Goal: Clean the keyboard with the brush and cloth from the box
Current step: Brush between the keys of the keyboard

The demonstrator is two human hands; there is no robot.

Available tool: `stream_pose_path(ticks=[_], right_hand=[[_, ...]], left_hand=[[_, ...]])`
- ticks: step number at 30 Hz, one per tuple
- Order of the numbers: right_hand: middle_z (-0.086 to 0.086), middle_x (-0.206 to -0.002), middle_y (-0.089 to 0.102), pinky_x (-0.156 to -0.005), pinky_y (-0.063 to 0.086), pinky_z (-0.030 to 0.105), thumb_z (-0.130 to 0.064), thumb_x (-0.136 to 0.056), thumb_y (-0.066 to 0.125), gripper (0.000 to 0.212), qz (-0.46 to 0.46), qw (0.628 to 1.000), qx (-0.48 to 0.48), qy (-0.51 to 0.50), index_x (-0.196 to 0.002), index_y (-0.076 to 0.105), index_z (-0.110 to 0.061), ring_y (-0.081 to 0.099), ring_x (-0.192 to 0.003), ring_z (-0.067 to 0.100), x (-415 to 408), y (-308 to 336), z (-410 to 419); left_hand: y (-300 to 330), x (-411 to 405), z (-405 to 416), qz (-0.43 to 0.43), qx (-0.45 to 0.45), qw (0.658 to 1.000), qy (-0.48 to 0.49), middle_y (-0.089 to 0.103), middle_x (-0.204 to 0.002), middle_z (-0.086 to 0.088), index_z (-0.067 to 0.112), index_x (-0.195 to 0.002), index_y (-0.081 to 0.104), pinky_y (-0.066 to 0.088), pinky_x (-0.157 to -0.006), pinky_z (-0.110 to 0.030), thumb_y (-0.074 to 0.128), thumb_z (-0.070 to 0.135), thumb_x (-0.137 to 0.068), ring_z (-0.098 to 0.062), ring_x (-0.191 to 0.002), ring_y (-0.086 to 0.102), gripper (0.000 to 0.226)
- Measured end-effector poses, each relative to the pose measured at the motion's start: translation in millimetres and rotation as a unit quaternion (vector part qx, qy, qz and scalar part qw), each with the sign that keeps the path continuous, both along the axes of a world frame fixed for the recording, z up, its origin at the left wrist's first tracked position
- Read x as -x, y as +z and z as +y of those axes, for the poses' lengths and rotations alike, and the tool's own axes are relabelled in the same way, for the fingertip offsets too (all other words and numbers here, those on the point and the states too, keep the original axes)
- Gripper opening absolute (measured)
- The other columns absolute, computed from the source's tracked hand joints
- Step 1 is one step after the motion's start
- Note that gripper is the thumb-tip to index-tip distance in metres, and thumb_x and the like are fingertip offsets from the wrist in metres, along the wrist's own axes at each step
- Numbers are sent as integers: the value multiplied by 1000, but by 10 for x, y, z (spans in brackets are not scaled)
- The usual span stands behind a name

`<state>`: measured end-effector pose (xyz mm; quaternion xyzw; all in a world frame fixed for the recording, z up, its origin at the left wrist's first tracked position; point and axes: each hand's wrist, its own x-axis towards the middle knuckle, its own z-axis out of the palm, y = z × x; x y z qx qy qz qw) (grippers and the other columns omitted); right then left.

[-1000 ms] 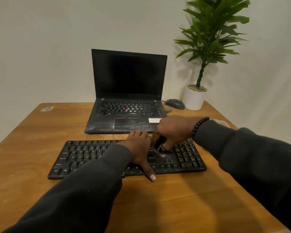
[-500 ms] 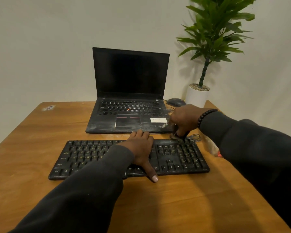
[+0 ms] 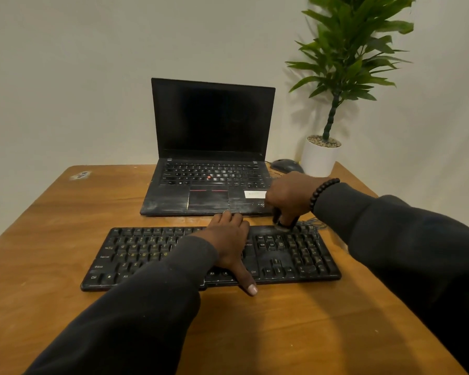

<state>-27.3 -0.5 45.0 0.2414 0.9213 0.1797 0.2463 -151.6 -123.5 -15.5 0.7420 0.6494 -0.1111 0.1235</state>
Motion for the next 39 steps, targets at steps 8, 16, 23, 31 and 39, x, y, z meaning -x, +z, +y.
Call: stream_pose_path(ticks=[8, 16, 23, 31, 39], right_hand=[[-5, -97, 60, -66, 42, 21, -44, -88, 63, 38, 27, 998, 61, -8, -118, 63, -22, 52, -87, 11, -21, 6, -58], [-7, -81, 56, -57, 39, 21, -45, -87, 62, 31, 108, 993, 28, 39, -108, 62, -22, 54, -77, 11, 50, -70, -217], [0, -92, 56, -71, 48, 25, -38, -90, 63, 38, 0, 999, -15, 34, -122, 59, -17, 54, -84, 14, -82, 44, -338], [-1, -82, 49, -68, 44, 27, -38, -87, 67, 40, -63, 991, -8, 117, -118, 61, -14, 51, -81, 15, -121, 33, -761], [-5, -99, 65, -73, 54, 28, -43, -88, 62, 34, 56, 996, 48, 44, -117, 60, -24, 60, -90, 12, -283, 169, -509]], left_hand=[[6, -21, 11, 14, 10, 1000, 11, 22, -155, -8, 11, -154, 19, 19, -121, -50, 82, 73, -54, -32, -142, 17, 133], [13, -41, -15, 18, 15, 1000, 15, 19, -157, -9, 13, -156, 14, 16, -120, -49, 81, 72, -55, -32, -143, 15, 134], [6, -37, 0, 25, 10, 1000, 14, 20, -157, -7, 12, -155, 17, 16, -120, -49, 80, 74, -54, -32, -144, 15, 134], [-39, 6, -7, 9, -4, 1000, 6, 25, -153, -8, 14, -152, 23, 21, -117, -47, 77, 77, -56, -30, -141, 20, 126], [-21, -27, -4, 26, 13, 999, 12, 16, -159, -10, 12, -155, 15, 17, -120, -52, 78, 76, -55, -34, -147, 11, 134]])
